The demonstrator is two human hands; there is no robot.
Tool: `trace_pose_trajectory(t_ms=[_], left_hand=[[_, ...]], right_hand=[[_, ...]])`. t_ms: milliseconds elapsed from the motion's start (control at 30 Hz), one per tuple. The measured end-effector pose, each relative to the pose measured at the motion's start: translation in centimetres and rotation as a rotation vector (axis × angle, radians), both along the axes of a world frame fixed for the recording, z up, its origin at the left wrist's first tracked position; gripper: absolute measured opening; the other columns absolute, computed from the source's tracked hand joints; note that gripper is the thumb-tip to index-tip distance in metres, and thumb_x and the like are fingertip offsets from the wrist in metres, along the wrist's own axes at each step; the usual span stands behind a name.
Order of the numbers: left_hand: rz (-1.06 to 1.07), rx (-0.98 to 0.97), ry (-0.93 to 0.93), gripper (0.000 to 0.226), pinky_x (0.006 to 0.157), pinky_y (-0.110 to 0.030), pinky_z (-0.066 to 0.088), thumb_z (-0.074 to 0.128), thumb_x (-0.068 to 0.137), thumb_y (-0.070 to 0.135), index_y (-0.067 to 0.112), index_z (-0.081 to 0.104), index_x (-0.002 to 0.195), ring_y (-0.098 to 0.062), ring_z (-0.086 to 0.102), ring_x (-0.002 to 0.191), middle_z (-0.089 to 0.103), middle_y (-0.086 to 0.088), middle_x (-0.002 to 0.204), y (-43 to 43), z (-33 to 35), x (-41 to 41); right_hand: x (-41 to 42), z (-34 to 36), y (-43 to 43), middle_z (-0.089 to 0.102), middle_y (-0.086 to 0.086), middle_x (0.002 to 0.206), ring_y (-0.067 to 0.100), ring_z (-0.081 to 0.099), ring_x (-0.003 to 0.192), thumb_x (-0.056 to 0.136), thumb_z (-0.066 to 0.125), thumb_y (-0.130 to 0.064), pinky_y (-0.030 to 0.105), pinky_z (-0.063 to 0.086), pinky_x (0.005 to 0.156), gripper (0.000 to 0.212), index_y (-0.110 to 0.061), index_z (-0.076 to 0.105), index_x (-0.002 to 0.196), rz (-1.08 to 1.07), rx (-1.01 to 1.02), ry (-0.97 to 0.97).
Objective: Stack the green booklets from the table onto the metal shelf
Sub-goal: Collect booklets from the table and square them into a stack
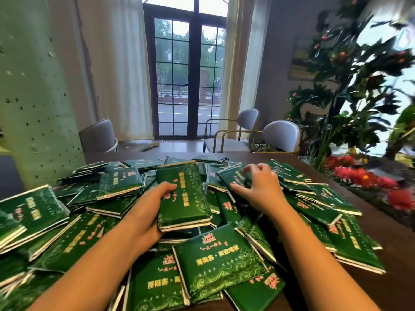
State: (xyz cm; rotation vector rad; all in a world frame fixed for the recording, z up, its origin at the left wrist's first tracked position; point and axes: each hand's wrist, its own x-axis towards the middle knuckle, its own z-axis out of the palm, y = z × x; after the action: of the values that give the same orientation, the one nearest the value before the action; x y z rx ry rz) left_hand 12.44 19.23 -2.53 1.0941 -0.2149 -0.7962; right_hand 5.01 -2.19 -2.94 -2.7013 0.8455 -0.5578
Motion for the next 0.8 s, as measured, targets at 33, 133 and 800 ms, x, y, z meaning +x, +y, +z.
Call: trace_pose_trajectory(t_ms=[33, 133, 800], left_hand=[[0.004, 0.003, 0.004, 0.019, 0.047, -0.032, 0.058, 0.049, 0.094, 0.016, 0.004, 0.061, 0.102, -0.023, 0.069, 0.054, 0.071, -0.014, 0.071, -0.1, -0.1, -0.1], [0.012, 0.021, 0.027, 0.020, 0.050, -0.038, 0.058, 0.050, 0.093, 0.016, 0.004, 0.060, 0.106, -0.025, 0.068, 0.054, 0.070, -0.015, 0.072, -0.2, -0.4, -0.3], [0.146, -0.020, -0.013, 0.029, 0.047, -0.033, 0.056, 0.055, 0.092, 0.013, 0.006, 0.057, 0.120, -0.024, 0.069, 0.062, 0.071, -0.014, 0.083, -0.1, -0.8, 0.0]], right_hand=[[-0.1, 0.0, -0.2, 0.034, 0.011, 0.145, 0.033, 0.033, 0.131, 0.083, 0.054, -0.062, 0.041, 0.031, 0.105, 0.074, -0.020, 0.035, 0.141, -0.053, -0.006, 0.054], [-0.2, -0.1, -0.3, 0.028, 0.011, 0.153, 0.032, 0.028, 0.139, 0.081, 0.042, -0.075, 0.048, 0.023, 0.110, 0.091, -0.023, 0.014, 0.150, -0.119, 0.024, 0.188], [0.1, 1.1, 3.2, 0.071, -0.003, 0.080, 0.009, 0.067, 0.067, 0.094, 0.054, -0.011, 0.023, 0.052, 0.059, 0.011, -0.016, 0.064, 0.095, 0.366, 0.840, -0.730]])
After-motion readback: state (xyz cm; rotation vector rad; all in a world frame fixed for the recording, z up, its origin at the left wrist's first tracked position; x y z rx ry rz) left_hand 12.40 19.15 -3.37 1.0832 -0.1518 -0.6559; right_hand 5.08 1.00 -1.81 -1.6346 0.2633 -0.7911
